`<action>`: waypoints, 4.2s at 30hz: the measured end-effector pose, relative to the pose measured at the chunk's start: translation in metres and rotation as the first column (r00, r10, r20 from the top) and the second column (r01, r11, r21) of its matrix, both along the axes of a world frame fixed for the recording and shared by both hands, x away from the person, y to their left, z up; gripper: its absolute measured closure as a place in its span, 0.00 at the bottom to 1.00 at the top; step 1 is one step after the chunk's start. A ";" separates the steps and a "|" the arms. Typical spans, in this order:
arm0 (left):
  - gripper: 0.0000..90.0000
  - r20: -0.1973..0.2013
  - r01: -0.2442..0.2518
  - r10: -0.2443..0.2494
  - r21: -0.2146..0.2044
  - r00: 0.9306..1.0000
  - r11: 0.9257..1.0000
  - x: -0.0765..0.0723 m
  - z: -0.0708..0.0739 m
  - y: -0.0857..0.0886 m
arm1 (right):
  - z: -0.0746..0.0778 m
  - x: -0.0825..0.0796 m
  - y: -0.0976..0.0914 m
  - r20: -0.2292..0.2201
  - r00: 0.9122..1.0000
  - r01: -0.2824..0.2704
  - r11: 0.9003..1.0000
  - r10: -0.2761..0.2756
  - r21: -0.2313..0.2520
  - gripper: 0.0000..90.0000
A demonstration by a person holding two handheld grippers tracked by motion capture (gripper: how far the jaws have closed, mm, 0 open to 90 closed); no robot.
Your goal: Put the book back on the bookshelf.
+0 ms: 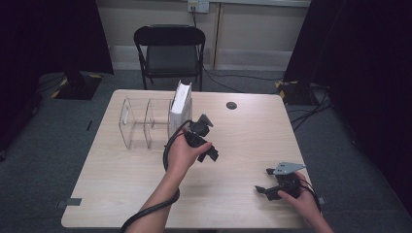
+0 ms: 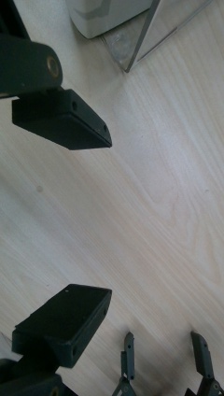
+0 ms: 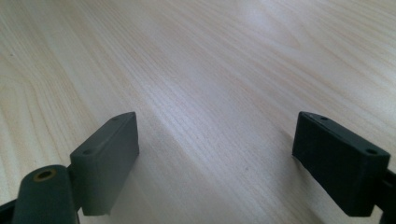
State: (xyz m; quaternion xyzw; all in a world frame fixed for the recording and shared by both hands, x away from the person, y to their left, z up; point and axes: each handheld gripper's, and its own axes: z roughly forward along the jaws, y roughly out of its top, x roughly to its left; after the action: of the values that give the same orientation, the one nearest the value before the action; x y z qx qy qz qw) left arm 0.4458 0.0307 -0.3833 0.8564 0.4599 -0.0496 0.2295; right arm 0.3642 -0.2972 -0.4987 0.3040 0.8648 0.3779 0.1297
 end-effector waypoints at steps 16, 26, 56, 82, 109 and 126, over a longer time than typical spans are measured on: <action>0.25 -0.004 0.018 -0.018 -0.021 1.000 1.000 -0.002 -0.015 -0.009 | 0.000 0.000 0.000 -0.001 1.000 0.000 1.000 0.000 0.000 0.16; 0.25 -0.018 0.026 -0.026 -0.029 0.999 0.999 -0.003 -0.025 -0.015 | 0.000 0.000 0.000 -0.001 1.000 0.000 1.000 0.000 0.000 0.16; 0.25 -0.044 0.053 -0.054 -0.020 0.998 0.998 -0.010 -0.060 -0.029 | 0.000 0.000 0.000 -0.001 1.000 0.000 1.000 0.000 0.000 0.16; 0.24 -0.014 0.089 -0.089 -0.016 0.996 0.996 -0.019 -0.076 -0.047 | 0.000 0.000 0.000 -0.001 1.000 0.000 1.000 0.000 0.000 0.16; 0.09 0.154 0.191 -0.193 0.026 0.969 0.981 -0.037 -0.088 -0.059 | 0.000 0.000 0.000 -0.001 1.000 0.000 1.000 0.000 0.000 0.16; 0.00 0.275 0.255 -0.259 0.050 0.926 0.966 -0.051 -0.097 -0.057 | 0.000 0.000 0.000 -0.001 1.000 0.000 1.000 0.000 0.000 0.16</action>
State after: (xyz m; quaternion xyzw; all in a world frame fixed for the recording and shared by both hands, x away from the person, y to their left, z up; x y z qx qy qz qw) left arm 0.3947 -0.0267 -0.4807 0.9090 0.3072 0.0450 0.2780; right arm 0.3641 -0.2971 -0.4987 0.3042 0.8649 0.3777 0.1293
